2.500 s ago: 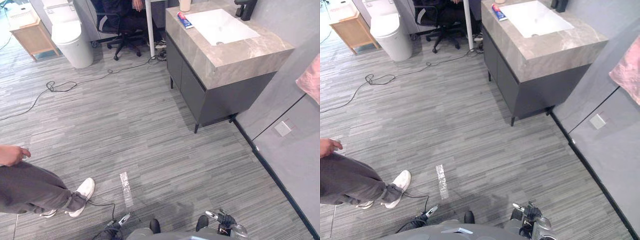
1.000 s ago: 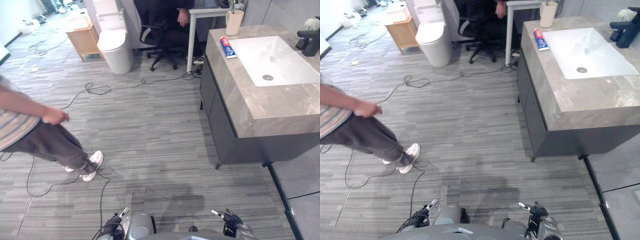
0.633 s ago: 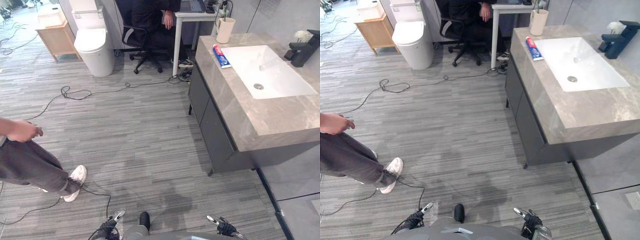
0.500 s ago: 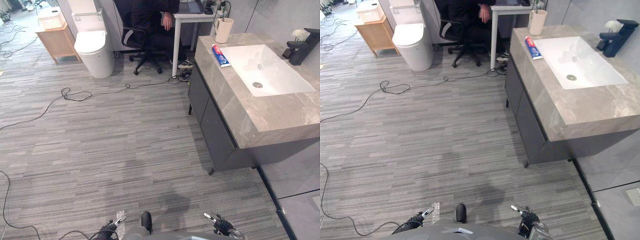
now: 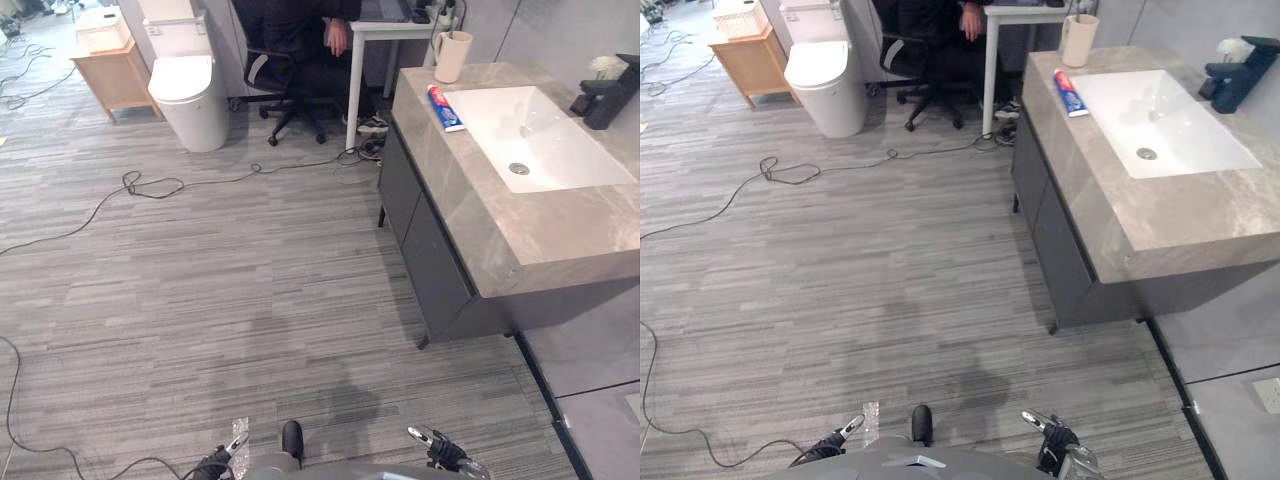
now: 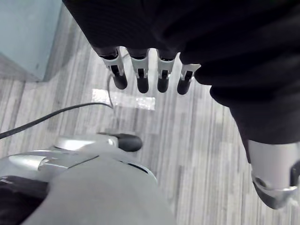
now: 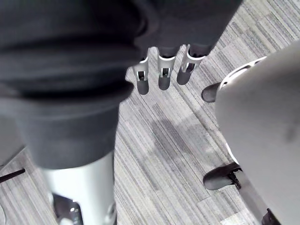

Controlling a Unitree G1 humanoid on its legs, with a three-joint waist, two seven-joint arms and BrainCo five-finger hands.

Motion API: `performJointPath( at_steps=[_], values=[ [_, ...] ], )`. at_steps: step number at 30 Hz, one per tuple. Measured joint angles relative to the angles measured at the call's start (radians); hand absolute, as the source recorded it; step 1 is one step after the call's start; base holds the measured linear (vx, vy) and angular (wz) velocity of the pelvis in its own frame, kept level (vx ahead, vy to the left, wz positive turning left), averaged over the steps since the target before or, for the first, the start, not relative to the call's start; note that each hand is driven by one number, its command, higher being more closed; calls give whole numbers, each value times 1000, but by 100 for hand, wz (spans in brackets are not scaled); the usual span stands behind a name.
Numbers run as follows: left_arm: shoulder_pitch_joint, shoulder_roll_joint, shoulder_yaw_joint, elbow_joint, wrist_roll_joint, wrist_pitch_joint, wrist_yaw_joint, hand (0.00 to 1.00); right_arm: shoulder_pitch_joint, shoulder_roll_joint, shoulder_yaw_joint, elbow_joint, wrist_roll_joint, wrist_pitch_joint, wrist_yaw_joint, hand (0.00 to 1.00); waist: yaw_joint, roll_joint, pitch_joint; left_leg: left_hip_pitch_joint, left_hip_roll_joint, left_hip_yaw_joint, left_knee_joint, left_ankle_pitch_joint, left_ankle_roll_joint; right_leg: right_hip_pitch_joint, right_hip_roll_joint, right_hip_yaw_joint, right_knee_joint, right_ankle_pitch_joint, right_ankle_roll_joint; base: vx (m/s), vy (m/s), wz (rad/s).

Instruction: Organize washtable

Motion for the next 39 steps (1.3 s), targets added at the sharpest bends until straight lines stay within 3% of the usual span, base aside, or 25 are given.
performJointPath(
  at_steps=[2, 5, 6, 9, 11, 13, 15, 17, 18, 19, 20, 21, 22, 23, 24, 26, 29, 31, 32, 33, 34, 35, 36, 38, 39],
  values=[
    [5, -3, 13, -3, -86, 2, -3, 0, 1, -1, -33, -2, 42, -1, -5, 0, 5, -20, 7, -55, -53, -22, 125, -90, 43, 25, -51, -57, 22, -24, 61, 183, 89, 72],
    [20, -28, 20, -11, -152, 2, -1, 0, 14, -15, -33, -16, 78, -5, -9, 0, 19, 11, 5, -63, -63, -49, 265, -183, 68, -93, -114, -39, 414, -19, 120, 147, 240, 40],
    [14, -33, 20, -14, -149, 3, -2, 0, 20, 8, -30, -40, 78, -14, -11, 0, 25, 11, 10, -20, -60, -56, 265, -208, 87, -212, -146, 22, 687, 94, 65, 43, 224, 12],
    [14, -31, 52, -23, -130, 10, -4, 0, 24, 14, -38, -51, 75, -32, 3, 0, 25, 2, 30, 93, -54, -69, 225, -256, 99, -376, -124, 88, 931, 39, 14, -83, 201, -3],
    [10, -34, 57, -23, -114, 12, -5, 0, 52, 17, -74, -54, 85, -28, 10, 0, 13, 7, 28, 167, -49, -80, 172, -281, 99, -434, -100, 45, 847, -9, -3, -188, 140, 17],
    [-3, -42, 81, -24, -99, 12, -7, 0, 56, 14, -124, -49, 83, -25, 13, 0, -12, 10, 29, 215, -48, -101, 128, -299, 106, -476, -64, -3, 635, -1, -12, -6, 61, 35],
    [-20, -54, 105, -26, -93, 12, -9, 0, 84, 12, -152, -36, 73, -13, 14, 0, -19, 12, 28, 260, -44, -114, 90, -326, 84, -499, -8, -34, 317, 91, -27, -16, -26, 27],
    [-26, -68, 134, -26, -65, 16, -12, 0, 112, 14, -187, -8, 71, 5, 14, 0, -28, 23, 26, 301, -30, -129, 103, -378, 53, -515, 37, -41, 216, 162, -56, 309, -258, 31],
    [7, -89, 172, -34, -47, 21, -13, 0, 157, 15, -225, -4, 69, 22, 17, 0, -37, 53, 3, 319, 6, -131, 206, -423, -4, -495, 108, -51, 228, 195, -151, 553, -371, 37],
    [8, -94, 182, -39, -45, 19, -13, 0, 172, 18, -234, -3, 62, 25, 20, 0, -44, 44, -3, 290, 6, -124, 311, -437, -28, -473, 117, -37, 221, 251, -202, 674, -388, 42],
    [3, -117, 216, -48, -44, 21, -11, 0, 175, 3, -242, -12, 63, 26, 21, 0, -51, 83, -9, 190, 55, -100, 582, -425, -77, -417, 146, -60, 226, 227, -209, 452, -271, 18],
    [5, -136, 240, -62, -53, 21, -12, 0, 170, -7, -220, -27, 63, 24, 23, 0, -49, 101, -1, 57, 88, -63, 871, -258, -119, -361, 168, -59, 210, 176, -211, 360, -217, 3],
    [1, -142, 246, -64, -58, 21, -11, 0, 164, -5, -213, -34, 63, 24, 23, 0, -42, 105, 5, 30, 102, -58, 946, -214, -125, -344, 174, -51, 204, 171, -216, 195, -172, -35],
    [-10, -150, 250, -77, -73, 19, -12, 0, 144, -14, -186, -46, 65, 19, 22, 0, -18, 114, 22, -64, 140, -33, 1157, -174, -119, -272, 202, -23, 178, 142, -223, 66, -150, -61],
    [-27, -141, 246, -91, -81, 17, -11, 0, 99, -22, -150, -44, 64, 19, 21, 0, 4, 100, 45, -140, 153, -13, 1274, -211, -87, -167, 208, 6, 141, 127, -228, 6, -133, -65],
    [-26, -132, 235, -113, -83, 6, -12, 0, 56, -13, -96, -52, 64, 12, 18, 0, 28, 66, 57, -223, 164, 27, 1229, -264, -56, -51, 195, 34, 79, 127, -228, -122, -77, -53],
    [-26, -126, 207, -117, -95, -1, -6, 0, -17, -9, -101, -55, 75, -2, 2, 0, 50, 66, 64, -287, 162, 74, 866, -306, -34, 73, 164, 73, 11, 110, -200, 281, -40, -59],
    [-10, -121, 189, -98, -95, 0, -3, 0, -24, -4, -101, -86, 75, -9, 1, 0, 57, 85, 49, -259, 159, 101, 376, -211, -38, 135, 145, 89, -26, 43, -149, 291, 59, -60],
    [10, -125, 185, -89, -91, 2, -4, 0, -23, -8, -101, -89, 75, -14, 1, 0, 55, 105, 36, -289, 171, 89, 299, -150, -19, 163, 147, 94, -28, -36, -99, 141, 138, -47],
    [8, -120, 188, -69, -89, 6, -3, 0, -23, -8, -101, -82, 74, -10, -1, 0, 55, 109, 34, -293, 163, 83, 339, -84, -9, 180, 138, 95, -17, -63, -82, 317, 149, -16],
    [11, -112, 190, -42, -89, 14, 0, 0, 2, 0, -99, -74, 74, -3, -3, 0, 51, 76, 26, -270, 131, 86, 350, -46, 18, 188, 100, 100, 50, -76, -98, 584, 115, 18],
    [17, -95, 188, -35, -88, 16, -2, 0, 35, 10, -91, -73, 74, -2, -3, 0, 52, 40, 6, -238, 84, 95, 324, -60, 39, 142, 53, 117, 179, -71, -103, 639, 102, 29],
    [15, -86, 182, -30, -87, 16, -2, 0, 46, 11, -89, -70, 74, -2, -3, 0, 52, 29, 4, -221, 65, 94, 314, -69, 51, 110, 35, 127, 268, -60, -104, 610, 112, 44],
    [3, -57, 163, -19, -56, 29, -4, 0, 54, 12, -101, -19, 74, 1, 5, 0, 29, -2, 21, -102, 13, 84, 283, -96, 76, -18, -12, 194, 671, 46, 18, 457, 119, 50],
    [4, -51, 149, -20, -51, 30, -3, 0, 58, 16, -112, -14, 74, 0, 8, 0, 29, -3, 20, -54, 7, 84, 260, -103, 85, -55, -14, 207, 768, 52, 29, 241, 72, 30]
  ],
)
